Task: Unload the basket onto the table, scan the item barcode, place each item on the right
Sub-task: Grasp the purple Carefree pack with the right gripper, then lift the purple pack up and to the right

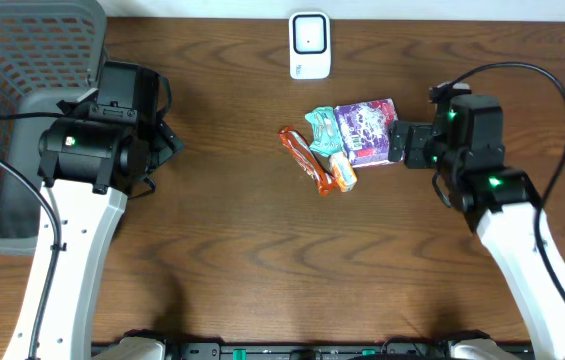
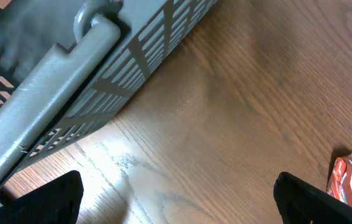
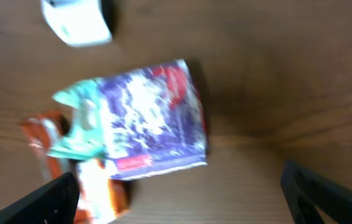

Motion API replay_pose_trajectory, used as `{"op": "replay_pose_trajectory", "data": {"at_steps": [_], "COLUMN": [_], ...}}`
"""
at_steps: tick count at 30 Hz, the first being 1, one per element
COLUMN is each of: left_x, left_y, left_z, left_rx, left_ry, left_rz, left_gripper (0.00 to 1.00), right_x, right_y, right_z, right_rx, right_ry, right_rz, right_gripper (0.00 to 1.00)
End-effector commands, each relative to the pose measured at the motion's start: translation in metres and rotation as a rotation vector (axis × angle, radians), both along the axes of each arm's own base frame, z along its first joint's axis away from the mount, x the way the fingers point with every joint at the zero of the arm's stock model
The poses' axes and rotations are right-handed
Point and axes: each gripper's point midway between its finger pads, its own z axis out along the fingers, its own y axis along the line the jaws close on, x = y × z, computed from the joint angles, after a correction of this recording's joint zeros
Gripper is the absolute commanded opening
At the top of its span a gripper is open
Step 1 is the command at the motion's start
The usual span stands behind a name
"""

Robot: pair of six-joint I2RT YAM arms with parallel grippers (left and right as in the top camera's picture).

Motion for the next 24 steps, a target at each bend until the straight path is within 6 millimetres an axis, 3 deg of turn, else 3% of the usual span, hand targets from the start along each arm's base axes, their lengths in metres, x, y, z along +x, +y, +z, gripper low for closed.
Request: {"op": "replay_pose_trajectory", "data": {"at_steps": [1, 4, 8, 11, 16, 18, 24], "left_x": [-0.002, -0.002, -0.002, -0.002, -0.002, -0.002, -0.002], "left_y": [0.005, 0.005, 0.005, 0.005, 0.005, 0.005, 0.005], "left_z": [0.005, 0.005, 0.005, 0.005, 0.005, 0.005, 0.005], "left_rx": [0.016, 0.016, 0.016, 0.016, 0.016, 0.016, 0.016], "left_ry": [-0.014, -0.014, -0.014, -0.014, -0.014, -0.014, -0.014], "left_rz": [0.016, 0.016, 0.016, 0.016, 0.016, 0.016, 0.016], "left_gripper": [0.98, 0.98, 0.98, 0.98, 0.98, 0.98, 0.98], "right_x": [0.001, 0.008, 0.024, 0.031, 0.044, 0.051, 0.076], "right_y": [0.008, 0.015, 0.003, -0.003, -0.004, 0.003, -0.004], "right_z": [-0.033, -0.031, -0.006, -0.001, -0.027, -0.038, -0.076], "right_rx": [0.002, 0.061, 0.081, 0.105, 0.141, 0.171, 0.131], "right_ry": [0.091, 0.125, 0.170, 0.251, 0.413, 0.420, 0.414], "right_rz": [0.109, 0.166, 0.186, 0.197, 0.194, 0.214, 0.194], "right_gripper": [0.99, 0.99, 0.99, 0.99, 0.99, 0.99, 0.99]}}
